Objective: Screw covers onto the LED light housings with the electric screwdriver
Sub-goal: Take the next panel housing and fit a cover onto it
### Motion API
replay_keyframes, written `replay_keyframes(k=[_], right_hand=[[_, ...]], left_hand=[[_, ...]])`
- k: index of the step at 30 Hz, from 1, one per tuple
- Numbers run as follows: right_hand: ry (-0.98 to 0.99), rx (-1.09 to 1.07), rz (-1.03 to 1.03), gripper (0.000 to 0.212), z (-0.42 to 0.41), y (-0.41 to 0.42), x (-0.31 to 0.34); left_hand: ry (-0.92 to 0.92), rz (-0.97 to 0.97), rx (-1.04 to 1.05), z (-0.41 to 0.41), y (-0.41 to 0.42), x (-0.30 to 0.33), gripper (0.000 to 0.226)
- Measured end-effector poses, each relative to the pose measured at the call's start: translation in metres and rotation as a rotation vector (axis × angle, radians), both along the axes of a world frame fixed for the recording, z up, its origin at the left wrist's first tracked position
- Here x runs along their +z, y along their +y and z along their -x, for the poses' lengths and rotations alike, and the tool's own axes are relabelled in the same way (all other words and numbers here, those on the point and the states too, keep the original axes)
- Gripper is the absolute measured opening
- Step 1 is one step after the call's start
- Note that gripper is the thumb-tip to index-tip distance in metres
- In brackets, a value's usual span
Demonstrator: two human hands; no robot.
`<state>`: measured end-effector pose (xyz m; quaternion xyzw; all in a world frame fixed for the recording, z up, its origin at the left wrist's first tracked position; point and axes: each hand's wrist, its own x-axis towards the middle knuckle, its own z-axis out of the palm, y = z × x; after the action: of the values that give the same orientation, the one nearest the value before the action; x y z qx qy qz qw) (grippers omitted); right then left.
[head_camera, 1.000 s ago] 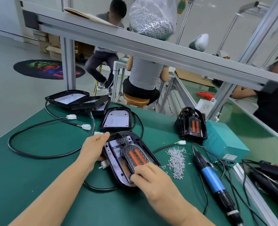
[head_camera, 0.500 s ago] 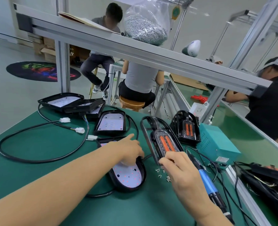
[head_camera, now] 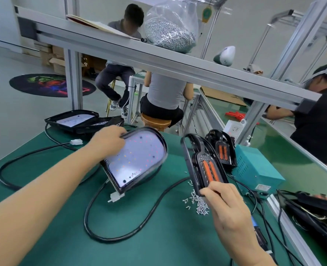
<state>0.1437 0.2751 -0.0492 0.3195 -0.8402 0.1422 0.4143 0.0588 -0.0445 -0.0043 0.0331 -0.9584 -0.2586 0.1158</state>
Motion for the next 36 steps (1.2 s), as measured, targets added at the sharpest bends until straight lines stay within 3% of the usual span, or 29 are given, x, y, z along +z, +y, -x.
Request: replay_keyframes(k=[4,6,10,14,25,32,36], right_hand=[[-0.012,0.077,0.040,0.014,-0.006,-0.021,-0.003],[-0.024,0.121,0.059,0.014,-0.009,-0.036,-0.005],[-0.026,0.184,0.035,0.013,-0.018,-0.073,-0.014],[-0.080,0.269,-0.030,0.013,-0.024,-0.106,-0.021],[-0.176,0.346,-0.283,0.022,-0.036,-0.140,-0.015],[-0.281,0.393,-0.321,0.024,-0.035,-0.135,-0.015],[-0.266,0.480,-0.329,0.025,-0.035,-0.136,-0.017]], left_hand=[[-0.200,-1.004,0.209,-0.041,-0.021,-0.022,0.020],[-0.264,-1.264,0.245,-0.065,-0.014,-0.036,0.011],[-0.246,-1.569,0.298,-0.089,0.012,-0.057,0.022],[-0.113,-1.645,0.326,-0.095,0.024,-0.065,0.026],[-0.011,-1.799,0.282,-0.114,0.041,-0.079,0.055],[-0.030,-1.843,0.203,-0.121,0.038,-0.082,0.049],[-0.062,-1.635,0.136,-0.120,0.040,-0.082,0.028]])
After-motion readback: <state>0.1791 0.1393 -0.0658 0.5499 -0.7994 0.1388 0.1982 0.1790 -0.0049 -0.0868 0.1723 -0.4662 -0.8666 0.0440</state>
